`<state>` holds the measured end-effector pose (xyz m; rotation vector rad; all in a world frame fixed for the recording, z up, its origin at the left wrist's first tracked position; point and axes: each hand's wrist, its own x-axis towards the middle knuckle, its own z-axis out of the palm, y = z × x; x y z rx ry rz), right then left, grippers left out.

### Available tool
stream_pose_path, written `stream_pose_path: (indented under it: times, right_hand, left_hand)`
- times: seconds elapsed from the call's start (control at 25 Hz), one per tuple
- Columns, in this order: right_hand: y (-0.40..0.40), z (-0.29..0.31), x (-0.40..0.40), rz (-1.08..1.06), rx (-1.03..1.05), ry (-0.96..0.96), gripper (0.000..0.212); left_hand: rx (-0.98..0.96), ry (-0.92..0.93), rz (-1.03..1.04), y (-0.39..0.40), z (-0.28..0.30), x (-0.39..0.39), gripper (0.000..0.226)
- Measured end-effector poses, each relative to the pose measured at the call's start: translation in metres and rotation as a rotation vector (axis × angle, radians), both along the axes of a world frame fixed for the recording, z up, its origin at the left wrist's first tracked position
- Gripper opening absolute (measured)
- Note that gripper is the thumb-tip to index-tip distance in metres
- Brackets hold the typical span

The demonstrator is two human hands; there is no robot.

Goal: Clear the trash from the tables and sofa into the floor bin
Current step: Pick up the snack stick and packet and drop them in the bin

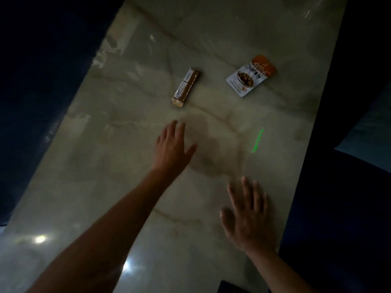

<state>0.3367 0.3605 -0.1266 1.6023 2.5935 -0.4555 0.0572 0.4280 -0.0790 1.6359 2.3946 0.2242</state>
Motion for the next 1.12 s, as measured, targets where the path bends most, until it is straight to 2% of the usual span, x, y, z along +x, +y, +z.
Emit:
stream_pose_path:
  times: [0.12, 0.28, 0.48, 0.56, 0.64, 0.72, 0.84, 0.96, 1.12]
  right_hand:
    - [0.001, 0.001, 0.000, -0.015, -0.009, 0.014, 0.075]
    - [0.000, -0.003, 0.000, -0.020, -0.013, 0.017, 0.076]
    - [-0.001, -0.011, 0.000, -0.040, -0.015, 0.007, 0.077]
    - [-0.002, -0.010, 0.000, -0.041, -0.025, 0.005, 0.077]
    - [-0.001, -0.008, -0.001, -0.039, -0.035, -0.004, 0.077]
    - [0.000, -0.004, -0.001, -0.033, -0.035, -0.016, 0.077]
    - [0.002, 0.001, -0.001, -0.034, -0.012, 0.015, 0.074]
    - [-0.002, 0.003, -0.004, -0.038, -0.009, 0.033, 0.070]
    - [0.038, 0.005, -0.011, -0.078, 0.035, 0.254, 0.051]
  left_hand:
    - [0.022, 0.036, 0.066, 0.080, 0.000, -0.029, 0.084]
    - [-0.026, -0.022, 0.279, 0.145, -0.007, -0.056, 0.085]
    - [-0.113, -0.002, 0.185, 0.173, -0.013, -0.061, 0.062]
    - [-0.063, -0.085, 0.176, 0.174, -0.013, -0.051, 0.050]
    - [0.052, -0.262, 0.205, 0.160, -0.016, -0.033, 0.029]
    - [0.095, -0.376, 0.215, 0.134, -0.020, -0.008, 0.024]
    - [0.098, -0.267, 0.209, 0.095, -0.028, 0.021, 0.039]
    - [0.153, -0.125, 0.214, 0.070, -0.039, 0.034, 0.035]
    - [0.194, -0.073, 0.197, 0.066, -0.054, 0.032, 0.029]
